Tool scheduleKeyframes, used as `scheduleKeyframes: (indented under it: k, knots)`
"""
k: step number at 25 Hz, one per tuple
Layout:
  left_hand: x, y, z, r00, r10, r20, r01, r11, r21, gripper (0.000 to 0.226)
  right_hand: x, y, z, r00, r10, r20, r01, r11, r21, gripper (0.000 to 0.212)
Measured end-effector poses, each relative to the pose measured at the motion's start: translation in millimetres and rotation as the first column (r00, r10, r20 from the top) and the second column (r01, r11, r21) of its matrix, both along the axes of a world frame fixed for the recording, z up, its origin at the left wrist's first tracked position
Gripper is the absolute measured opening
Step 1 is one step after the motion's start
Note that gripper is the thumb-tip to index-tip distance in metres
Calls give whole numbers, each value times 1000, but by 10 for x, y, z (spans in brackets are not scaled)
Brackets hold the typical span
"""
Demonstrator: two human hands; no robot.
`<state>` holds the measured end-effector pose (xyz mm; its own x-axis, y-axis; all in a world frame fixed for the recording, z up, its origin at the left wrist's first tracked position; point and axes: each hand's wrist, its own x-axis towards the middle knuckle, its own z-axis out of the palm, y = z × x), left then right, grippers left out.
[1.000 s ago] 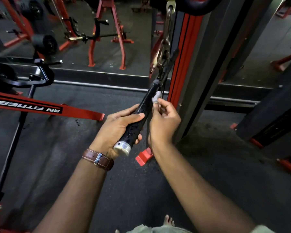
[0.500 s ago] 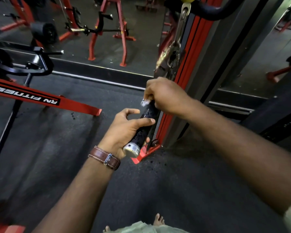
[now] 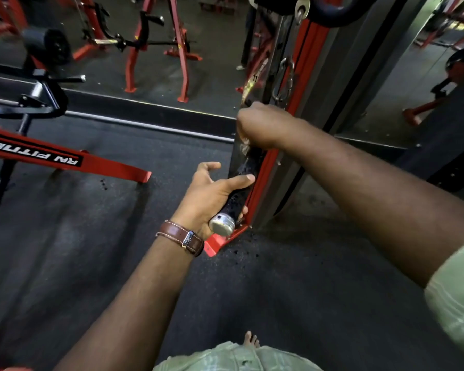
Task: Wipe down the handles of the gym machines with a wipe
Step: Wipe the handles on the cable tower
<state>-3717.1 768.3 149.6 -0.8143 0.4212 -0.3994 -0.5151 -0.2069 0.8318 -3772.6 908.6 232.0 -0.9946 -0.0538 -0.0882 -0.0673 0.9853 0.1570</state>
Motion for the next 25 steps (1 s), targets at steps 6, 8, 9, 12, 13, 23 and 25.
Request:
scheduleKeyframes:
  k: [6,8,9,12,13,23,25]
  knots:
    - [-77,-36,56,999,-31,-30,30,999,-30,70,327,-104,-178,974,226,25,-210,934,-289,17]
    - [-83,-47,47,1000,-23,13,22,1000,7,65,195,157,-288,985,81,-150,-115,964,-239,27]
    - [-78,-61,51,999,-26,23,24,999,48,59,174,268,-360,963,-22,-268,-56,958,-280,31]
    - [-51,-147,-8,996,-78,-42,83,988,134,37,463,213,-715,806,-184,-562,-228,781,-581,33]
    - [-47,-178,-49,995,-81,-60,89,987,133,32,655,91,-831,776,-190,-601,-312,713,-628,34]
    - [-18,-349,-295,970,-27,-241,30,1000,10,51,823,-287,-1166,603,-307,-736,-413,669,-618,27]
    - [-29,-418,-294,971,33,-237,-31,999,14,46,960,-372,-1252,623,-212,-753,-486,649,-585,29]
